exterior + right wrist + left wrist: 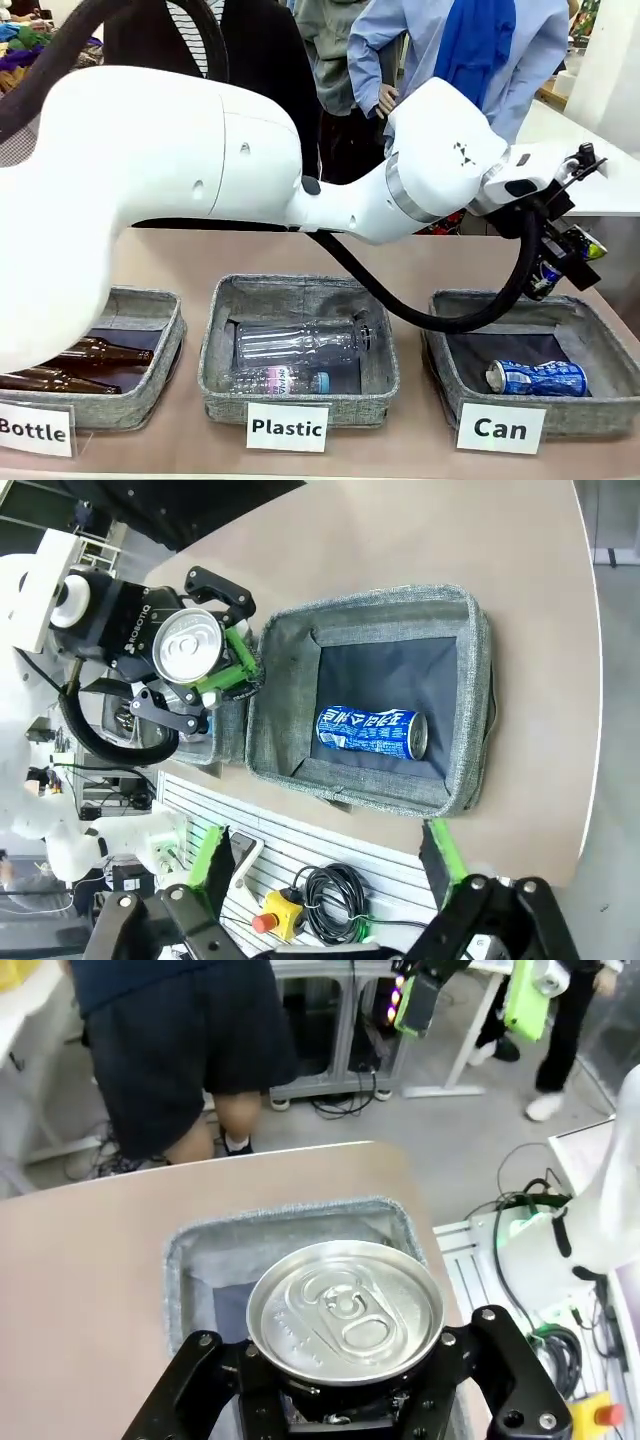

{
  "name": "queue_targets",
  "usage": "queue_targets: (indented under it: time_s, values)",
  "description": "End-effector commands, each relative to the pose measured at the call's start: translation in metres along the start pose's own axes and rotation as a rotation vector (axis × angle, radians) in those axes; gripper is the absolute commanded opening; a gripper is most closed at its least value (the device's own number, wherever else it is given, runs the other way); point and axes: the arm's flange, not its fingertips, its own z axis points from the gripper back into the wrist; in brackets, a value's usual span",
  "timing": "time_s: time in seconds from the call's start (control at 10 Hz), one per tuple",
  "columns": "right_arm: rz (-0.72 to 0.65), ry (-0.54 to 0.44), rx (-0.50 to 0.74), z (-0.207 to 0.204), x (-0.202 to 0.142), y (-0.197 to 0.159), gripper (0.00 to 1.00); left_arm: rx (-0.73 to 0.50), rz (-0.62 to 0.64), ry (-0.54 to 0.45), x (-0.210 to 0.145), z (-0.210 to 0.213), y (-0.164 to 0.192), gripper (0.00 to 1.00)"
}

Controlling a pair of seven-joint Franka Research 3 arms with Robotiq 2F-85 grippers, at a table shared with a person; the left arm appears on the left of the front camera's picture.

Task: Sort the can waste into the basket.
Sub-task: Pick up the can waste from the table and place it in the right Fabric basket.

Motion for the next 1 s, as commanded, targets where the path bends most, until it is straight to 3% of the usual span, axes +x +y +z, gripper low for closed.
queue_targets:
  time_s: [0.0, 0.2, 0.3, 0.4, 0.5, 0.7, 0.8, 0.9]
  values:
    - [-0.02, 0.001, -0.014, 0.003, 0.003, 0.002, 1.0, -0.024, -0.003, -0.017, 0.0, 0.012, -0.013, 0.0]
    - [-0.02, 0.001, -0.014, 0.003, 0.003, 0.002, 1.0, -0.012, -0.014, 0.014, -0.003, 0.0, 0.001, 0.0]
    - [-0.02, 0.001, -0.014, 0.003, 0.003, 0.002, 1.0, -0.034, -0.026, 0.028, -0.005, 0.001, -0.001, 0.48]
    - [-0.02, 0.001, -0.014, 0.003, 0.003, 0.002, 1.0, -0.032, -0.032, 0.035, -0.006, 0.002, -0.002, 0.57]
    - [-0.02, 0.001, -0.014, 0.003, 0.003, 0.002, 1.0, -0.045, -0.037, 0.03, -0.005, 0.003, -0.002, 1.0]
    - [-0.02, 0.001, -0.014, 0.003, 0.003, 0.002, 1.0, -0.066, -0.043, 0.028, -0.008, 0.007, -0.01, 1.0]
    - [-0.02, 0.001, -0.014, 0.003, 0.003, 0.002, 1.0, -0.073, -0.045, 0.031, -0.008, 0.011, -0.014, 0.81]
    - [-0.02, 0.001, -0.014, 0.003, 0.003, 0.002, 1.0, -0.07, -0.05, 0.029, -0.009, 0.015, -0.017, 0.91]
